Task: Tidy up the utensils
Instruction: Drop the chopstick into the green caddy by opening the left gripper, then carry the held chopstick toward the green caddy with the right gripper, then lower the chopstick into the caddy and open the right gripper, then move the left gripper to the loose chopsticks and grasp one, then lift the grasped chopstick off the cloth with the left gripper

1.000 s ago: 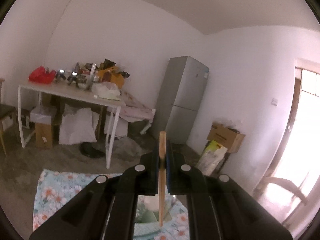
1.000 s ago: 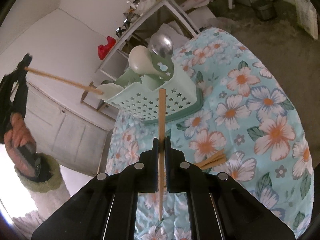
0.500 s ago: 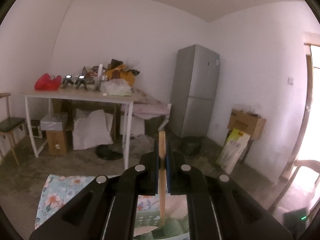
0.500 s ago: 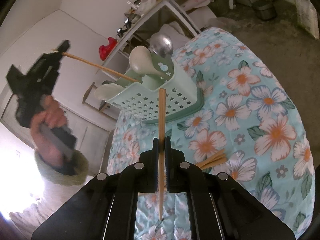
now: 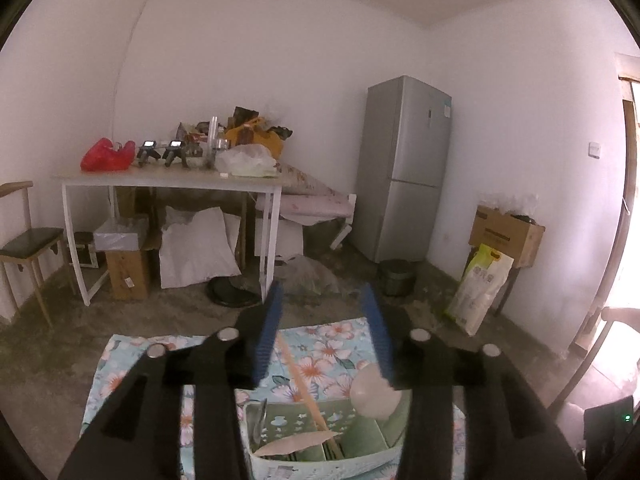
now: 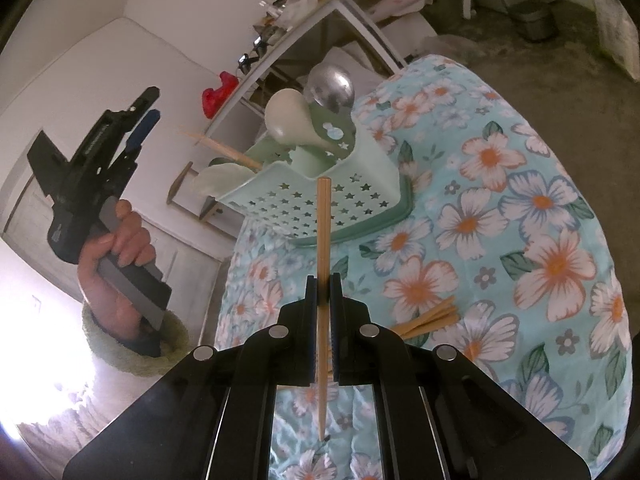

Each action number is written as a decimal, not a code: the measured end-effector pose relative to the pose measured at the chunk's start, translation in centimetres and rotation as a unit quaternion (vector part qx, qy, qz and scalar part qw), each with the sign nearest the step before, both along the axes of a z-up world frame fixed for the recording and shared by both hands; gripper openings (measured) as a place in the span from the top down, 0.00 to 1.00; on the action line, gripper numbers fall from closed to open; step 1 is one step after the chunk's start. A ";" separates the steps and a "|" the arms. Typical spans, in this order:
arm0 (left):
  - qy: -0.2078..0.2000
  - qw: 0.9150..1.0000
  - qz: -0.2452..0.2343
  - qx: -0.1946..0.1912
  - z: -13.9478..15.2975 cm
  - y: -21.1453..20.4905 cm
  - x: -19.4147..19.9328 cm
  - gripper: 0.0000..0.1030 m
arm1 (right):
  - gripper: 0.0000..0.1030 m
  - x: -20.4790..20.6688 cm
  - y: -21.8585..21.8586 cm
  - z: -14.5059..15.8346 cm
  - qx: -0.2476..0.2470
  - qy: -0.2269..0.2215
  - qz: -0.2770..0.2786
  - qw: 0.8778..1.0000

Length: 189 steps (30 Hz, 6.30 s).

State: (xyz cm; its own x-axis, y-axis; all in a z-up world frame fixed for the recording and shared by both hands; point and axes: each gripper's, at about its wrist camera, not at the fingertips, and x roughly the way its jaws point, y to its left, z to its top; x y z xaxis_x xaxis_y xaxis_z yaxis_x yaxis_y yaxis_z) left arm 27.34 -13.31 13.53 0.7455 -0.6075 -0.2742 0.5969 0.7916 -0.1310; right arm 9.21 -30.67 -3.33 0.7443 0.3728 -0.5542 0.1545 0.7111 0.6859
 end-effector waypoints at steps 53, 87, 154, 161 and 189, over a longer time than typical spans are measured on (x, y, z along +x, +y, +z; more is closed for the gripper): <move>0.141 0.987 0.063 0.038 -9.2 12.1 -10.0 0.05 | 0.96 14.2 3.4 13.2 -0.323 -0.242 0.033 0.914; 0.147 0.987 0.020 0.069 -11.4 10.3 -9.8 0.05 | 0.45 3.8 1.8 8.2 -0.255 -0.095 0.031 0.962; 0.179 0.894 -0.253 0.323 -18.3 -1.9 -16.3 0.94 | 0.41 1.6 -2.5 -4.8 -0.123 0.119 -0.021 0.985; 0.201 0.882 -0.266 0.333 -19.9 -0.8 -17.7 0.94 | 0.41 1.8 -2.0 -4.7 -0.125 0.119 -0.015 0.985; 0.232 0.875 -0.264 0.332 -21.1 -6.6 -15.8 0.81 | 0.41 1.9 -2.0 -5.0 -0.124 0.124 -0.015 0.984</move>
